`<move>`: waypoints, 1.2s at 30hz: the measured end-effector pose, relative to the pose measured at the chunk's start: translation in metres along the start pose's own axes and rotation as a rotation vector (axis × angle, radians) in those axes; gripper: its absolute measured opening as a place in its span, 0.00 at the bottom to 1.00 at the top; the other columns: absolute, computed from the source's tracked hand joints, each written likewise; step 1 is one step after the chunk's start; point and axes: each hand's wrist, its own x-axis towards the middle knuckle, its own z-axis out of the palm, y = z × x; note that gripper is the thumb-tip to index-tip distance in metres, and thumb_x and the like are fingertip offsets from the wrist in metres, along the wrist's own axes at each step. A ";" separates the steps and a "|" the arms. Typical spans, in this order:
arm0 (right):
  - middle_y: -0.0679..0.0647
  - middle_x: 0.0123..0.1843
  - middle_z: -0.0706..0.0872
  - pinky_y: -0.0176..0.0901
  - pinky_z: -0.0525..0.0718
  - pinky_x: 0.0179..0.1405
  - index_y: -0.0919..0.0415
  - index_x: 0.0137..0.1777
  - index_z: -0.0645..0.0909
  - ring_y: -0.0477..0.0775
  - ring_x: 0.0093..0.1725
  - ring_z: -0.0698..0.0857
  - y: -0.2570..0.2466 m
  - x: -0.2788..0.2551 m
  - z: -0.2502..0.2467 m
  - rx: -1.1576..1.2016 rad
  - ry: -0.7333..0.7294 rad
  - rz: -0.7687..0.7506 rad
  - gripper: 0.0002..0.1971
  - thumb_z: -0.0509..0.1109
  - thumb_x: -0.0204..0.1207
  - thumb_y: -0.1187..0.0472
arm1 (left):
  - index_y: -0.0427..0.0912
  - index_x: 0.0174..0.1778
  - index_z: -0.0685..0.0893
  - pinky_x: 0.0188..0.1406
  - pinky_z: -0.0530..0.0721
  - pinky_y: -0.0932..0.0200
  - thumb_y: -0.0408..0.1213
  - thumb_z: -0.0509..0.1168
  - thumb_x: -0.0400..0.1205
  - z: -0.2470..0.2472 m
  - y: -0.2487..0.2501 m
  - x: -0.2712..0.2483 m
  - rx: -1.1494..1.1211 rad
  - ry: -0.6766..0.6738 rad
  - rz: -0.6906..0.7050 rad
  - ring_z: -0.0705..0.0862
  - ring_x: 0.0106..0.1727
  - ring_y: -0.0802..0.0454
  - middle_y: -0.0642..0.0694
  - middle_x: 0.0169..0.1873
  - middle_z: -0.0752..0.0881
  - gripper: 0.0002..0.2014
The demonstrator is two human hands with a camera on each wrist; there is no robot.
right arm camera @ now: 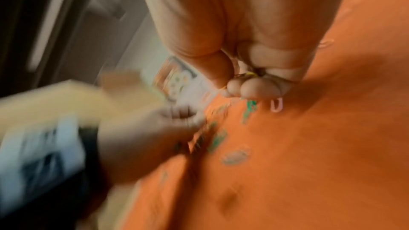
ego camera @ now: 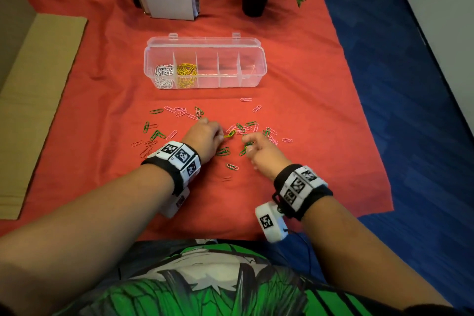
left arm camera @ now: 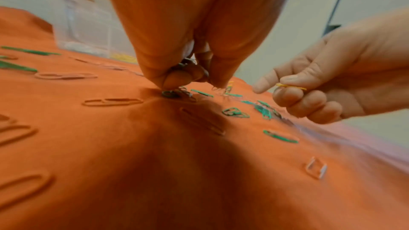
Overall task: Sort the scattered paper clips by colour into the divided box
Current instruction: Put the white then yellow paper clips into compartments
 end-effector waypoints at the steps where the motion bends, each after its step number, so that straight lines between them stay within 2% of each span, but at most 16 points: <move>1: 0.51 0.33 0.73 0.34 0.74 0.27 0.57 0.48 0.75 0.46 0.30 0.74 -0.003 0.002 -0.004 0.203 -0.019 0.051 0.12 0.53 0.80 0.72 | 0.36 0.47 0.83 0.54 0.70 0.56 0.33 0.62 0.80 -0.001 -0.001 0.000 -0.030 0.009 -0.009 0.79 0.53 0.38 0.37 0.45 0.76 0.06; 3: 0.54 0.32 0.74 0.33 0.77 0.24 0.60 0.41 0.76 0.47 0.28 0.77 -0.014 0.003 -0.012 0.577 -0.047 0.113 0.14 0.51 0.79 0.74 | 0.35 0.48 0.81 0.51 0.68 0.58 0.32 0.60 0.80 -0.006 -0.001 -0.001 -0.092 0.012 -0.016 0.78 0.53 0.41 0.36 0.48 0.80 0.06; 5: 0.54 0.32 0.74 0.33 0.77 0.23 0.61 0.38 0.76 0.48 0.27 0.77 -0.023 0.006 -0.017 0.749 -0.042 0.129 0.13 0.54 0.78 0.73 | 0.39 0.47 0.79 0.43 0.66 0.60 0.31 0.60 0.81 -0.009 -0.002 -0.001 -0.195 -0.002 -0.047 0.76 0.47 0.47 0.40 0.44 0.81 0.03; 6: 0.53 0.31 0.73 0.32 0.76 0.21 0.60 0.37 0.76 0.47 0.27 0.75 -0.026 0.009 -0.017 0.716 -0.036 0.118 0.12 0.56 0.78 0.72 | 0.43 0.44 0.77 0.38 0.65 0.60 0.32 0.60 0.81 -0.009 -0.003 -0.002 -0.258 -0.017 -0.074 0.74 0.44 0.49 0.45 0.39 0.80 0.03; 8: 0.50 0.31 0.74 0.29 0.70 0.19 0.57 0.39 0.78 0.43 0.24 0.71 -0.032 0.017 -0.014 0.385 -0.005 0.040 0.11 0.60 0.76 0.71 | 0.48 0.38 0.74 0.33 0.66 0.60 0.32 0.61 0.81 -0.008 -0.008 0.000 -0.366 -0.025 -0.117 0.72 0.36 0.53 0.53 0.31 0.75 0.08; 10: 0.45 0.29 0.75 0.26 0.67 0.20 0.58 0.46 0.82 0.37 0.20 0.73 -0.038 0.021 -0.007 0.027 0.004 -0.066 0.08 0.64 0.75 0.69 | 0.51 0.34 0.73 0.35 0.69 0.62 0.30 0.60 0.81 -0.008 -0.015 0.001 -0.496 -0.022 -0.145 0.70 0.32 0.56 0.53 0.29 0.74 0.12; 12: 0.44 0.29 0.75 0.29 0.69 0.23 0.62 0.54 0.83 0.38 0.23 0.73 -0.044 0.022 0.002 -0.095 -0.041 -0.131 0.09 0.65 0.76 0.68 | 0.52 0.36 0.75 0.38 0.69 0.62 0.27 0.59 0.82 -0.012 -0.017 0.000 -0.638 -0.032 -0.153 0.71 0.33 0.57 0.51 0.30 0.76 0.14; 14: 0.46 0.30 0.75 0.29 0.71 0.24 0.62 0.56 0.82 0.42 0.27 0.72 -0.050 0.019 0.011 -0.115 -0.088 -0.156 0.10 0.66 0.76 0.66 | 0.50 0.38 0.76 0.39 0.70 0.65 0.25 0.58 0.82 -0.017 -0.016 -0.003 -0.739 -0.036 -0.164 0.71 0.34 0.57 0.50 0.32 0.76 0.15; 19: 0.45 0.32 0.78 0.33 0.72 0.36 0.54 0.44 0.78 0.42 0.33 0.75 -0.059 0.013 0.021 -0.051 -0.105 -0.217 0.03 0.68 0.77 0.63 | 0.45 0.39 0.77 0.38 0.76 0.67 0.23 0.57 0.82 -0.025 -0.014 -0.009 -0.884 -0.012 -0.169 0.76 0.33 0.54 0.45 0.32 0.79 0.12; 22: 0.48 0.37 0.81 0.38 0.75 0.42 0.52 0.42 0.79 0.46 0.37 0.77 -0.064 0.015 0.022 -0.015 -0.031 -0.228 0.04 0.66 0.78 0.60 | 0.46 0.38 0.76 0.28 0.75 0.75 0.23 0.59 0.81 -0.028 -0.014 -0.012 -0.917 0.020 -0.187 0.77 0.23 0.66 0.46 0.30 0.77 0.12; 26: 0.43 0.29 0.76 0.33 0.72 0.33 0.49 0.33 0.74 0.42 0.29 0.74 -0.070 0.015 0.019 -0.056 0.008 -0.263 0.12 0.67 0.74 0.64 | 0.46 0.36 0.76 0.22 0.69 0.77 0.26 0.61 0.81 -0.030 -0.008 -0.016 -0.917 0.059 -0.195 0.72 0.17 0.68 0.50 0.25 0.76 0.11; 28: 0.44 0.28 0.76 0.35 0.72 0.34 0.49 0.31 0.74 0.43 0.29 0.73 -0.073 0.015 0.017 -0.045 0.074 -0.273 0.13 0.67 0.73 0.65 | 0.47 0.36 0.77 0.21 0.68 0.73 0.34 0.60 0.83 -0.033 -0.005 -0.018 -0.973 0.070 -0.259 0.71 0.16 0.66 0.54 0.20 0.81 0.09; 30: 0.43 0.28 0.76 0.37 0.74 0.35 0.49 0.30 0.73 0.43 0.28 0.74 -0.077 0.015 0.015 -0.023 0.131 -0.284 0.14 0.67 0.73 0.65 | 0.47 0.35 0.78 0.20 0.65 0.67 0.44 0.63 0.81 -0.037 -0.003 -0.020 -1.004 0.049 -0.298 0.69 0.19 0.61 0.52 0.23 0.85 0.10; 32: 0.42 0.28 0.76 0.35 0.73 0.35 0.48 0.30 0.73 0.41 0.28 0.74 -0.081 0.014 0.014 -0.012 0.159 -0.304 0.14 0.68 0.72 0.65 | 0.47 0.35 0.80 0.19 0.64 0.66 0.41 0.69 0.77 -0.040 -0.002 -0.022 -0.981 0.045 -0.272 0.67 0.20 0.59 0.48 0.27 0.83 0.07; 34: 0.41 0.28 0.76 0.36 0.73 0.34 0.48 0.30 0.74 0.41 0.28 0.74 -0.086 0.012 0.012 0.021 0.189 -0.308 0.13 0.69 0.72 0.64 | 0.47 0.34 0.80 0.15 0.64 0.69 0.34 0.70 0.76 -0.044 -0.001 -0.023 -0.963 0.099 -0.262 0.67 0.16 0.62 0.51 0.23 0.82 0.07; 36: 0.43 0.29 0.77 0.37 0.74 0.33 0.48 0.30 0.76 0.42 0.28 0.74 -0.088 0.014 0.009 0.064 0.220 -0.293 0.12 0.70 0.72 0.63 | 0.47 0.34 0.81 0.17 0.65 0.68 0.35 0.70 0.75 -0.049 0.000 -0.021 -0.973 0.164 -0.275 0.67 0.17 0.61 0.54 0.21 0.84 0.06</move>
